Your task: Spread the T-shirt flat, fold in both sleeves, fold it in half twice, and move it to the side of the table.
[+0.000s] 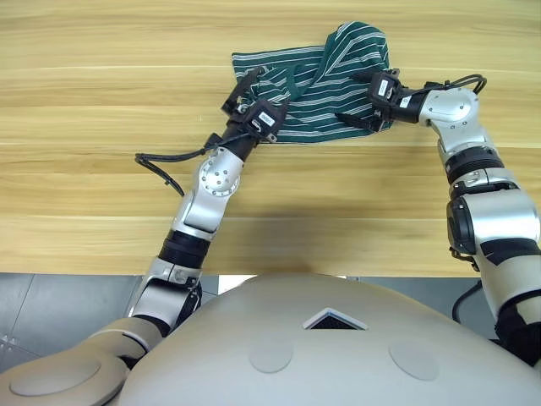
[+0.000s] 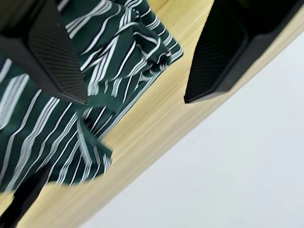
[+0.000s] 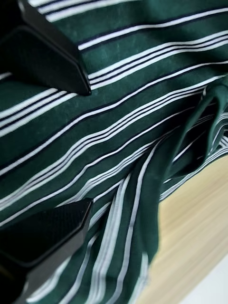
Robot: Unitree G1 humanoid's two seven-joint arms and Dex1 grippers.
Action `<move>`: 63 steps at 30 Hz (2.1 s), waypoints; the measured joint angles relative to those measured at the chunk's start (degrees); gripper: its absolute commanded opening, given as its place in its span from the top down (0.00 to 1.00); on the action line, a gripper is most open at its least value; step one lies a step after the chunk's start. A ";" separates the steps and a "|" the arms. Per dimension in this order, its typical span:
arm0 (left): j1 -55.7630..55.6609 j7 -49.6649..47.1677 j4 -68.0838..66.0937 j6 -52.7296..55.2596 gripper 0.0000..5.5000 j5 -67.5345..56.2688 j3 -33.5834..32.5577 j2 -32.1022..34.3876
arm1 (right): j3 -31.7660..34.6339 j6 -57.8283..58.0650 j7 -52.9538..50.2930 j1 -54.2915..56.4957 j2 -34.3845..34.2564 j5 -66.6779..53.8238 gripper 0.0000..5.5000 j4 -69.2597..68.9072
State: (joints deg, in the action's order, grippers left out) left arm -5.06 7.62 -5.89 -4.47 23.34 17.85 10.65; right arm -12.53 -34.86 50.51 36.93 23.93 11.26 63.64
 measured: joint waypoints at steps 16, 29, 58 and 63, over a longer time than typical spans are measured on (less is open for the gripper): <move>-6.21 0.59 -6.79 -3.30 0.34 1.97 3.58 0.17 | -4.40 3.06 -5.54 1.31 -0.50 0.70 0.26 -0.08; -12.58 0.40 -19.48 -1.32 0.34 3.63 4.92 -0.41 | -6.18 3.08 -7.03 2.78 -0.94 1.74 0.26 0.87; -52.03 -5.71 -66.46 -7.55 0.34 -12.13 -15.25 1.83 | -15.02 -11.61 -2.15 3.41 2.34 2.34 0.26 0.39; -50.64 -5.33 -67.69 -8.95 0.34 -13.12 -16.84 2.52 | -14.16 -17.78 14.10 0.78 7.20 -7.22 0.26 -2.22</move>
State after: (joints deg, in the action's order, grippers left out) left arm -55.70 2.29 -73.58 -13.42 10.23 1.01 13.17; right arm -26.69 -52.64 64.61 37.72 31.13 4.04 61.42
